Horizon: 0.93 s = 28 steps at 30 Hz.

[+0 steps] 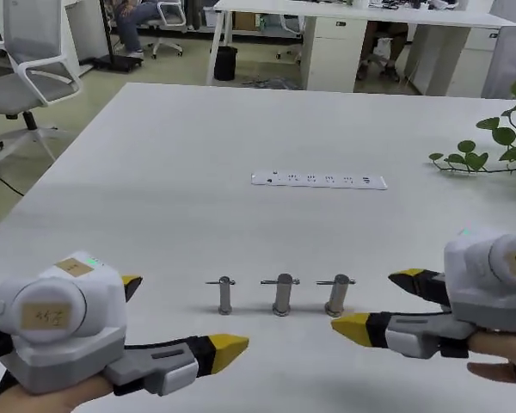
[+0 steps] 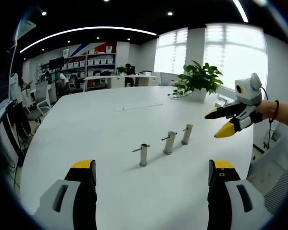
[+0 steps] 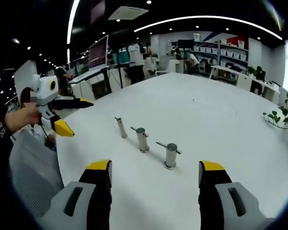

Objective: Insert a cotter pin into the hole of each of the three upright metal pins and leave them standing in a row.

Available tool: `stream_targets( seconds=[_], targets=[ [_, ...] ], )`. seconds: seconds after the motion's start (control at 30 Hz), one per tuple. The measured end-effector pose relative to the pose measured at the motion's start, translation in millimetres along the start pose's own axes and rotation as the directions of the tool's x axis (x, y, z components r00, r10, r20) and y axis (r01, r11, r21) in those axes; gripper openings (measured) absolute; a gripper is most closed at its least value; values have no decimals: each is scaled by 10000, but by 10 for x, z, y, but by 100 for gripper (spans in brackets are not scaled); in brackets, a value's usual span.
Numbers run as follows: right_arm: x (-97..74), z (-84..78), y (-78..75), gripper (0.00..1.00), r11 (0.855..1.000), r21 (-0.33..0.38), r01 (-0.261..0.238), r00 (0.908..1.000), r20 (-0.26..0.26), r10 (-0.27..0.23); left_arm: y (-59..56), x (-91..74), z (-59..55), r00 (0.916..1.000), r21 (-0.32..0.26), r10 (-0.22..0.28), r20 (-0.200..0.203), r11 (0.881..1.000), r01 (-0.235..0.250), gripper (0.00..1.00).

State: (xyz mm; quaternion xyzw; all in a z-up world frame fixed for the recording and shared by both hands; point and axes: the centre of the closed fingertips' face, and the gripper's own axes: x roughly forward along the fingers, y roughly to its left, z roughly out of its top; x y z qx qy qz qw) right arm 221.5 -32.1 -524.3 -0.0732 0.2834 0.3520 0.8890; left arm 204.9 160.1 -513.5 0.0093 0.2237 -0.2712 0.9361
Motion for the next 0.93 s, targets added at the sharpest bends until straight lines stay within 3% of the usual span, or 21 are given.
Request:
stream_targets(
  seconds=[0.1,0.33,0.43,0.93],
  targets=[
    [-6,-32,50,77,9984,560,48,9997,255,-62,15,-5,-17,9999,-86,133,-51,9999,-134,96],
    [-26,-90,57,81,9954,907,294,9990,299,-322,5,23,0,9998,22,144,-106,9999,-143,96],
    [-74,1,92,84,9902,1371,252,9958,837,-370,-13,22,47,9999,110,122,-13,9999,-122,95],
    [-115,13,212,87,9914,1273,318,9941,986,-445,-47,-8,108,9998,196,154,86,9997,-156,95]
  ],
)
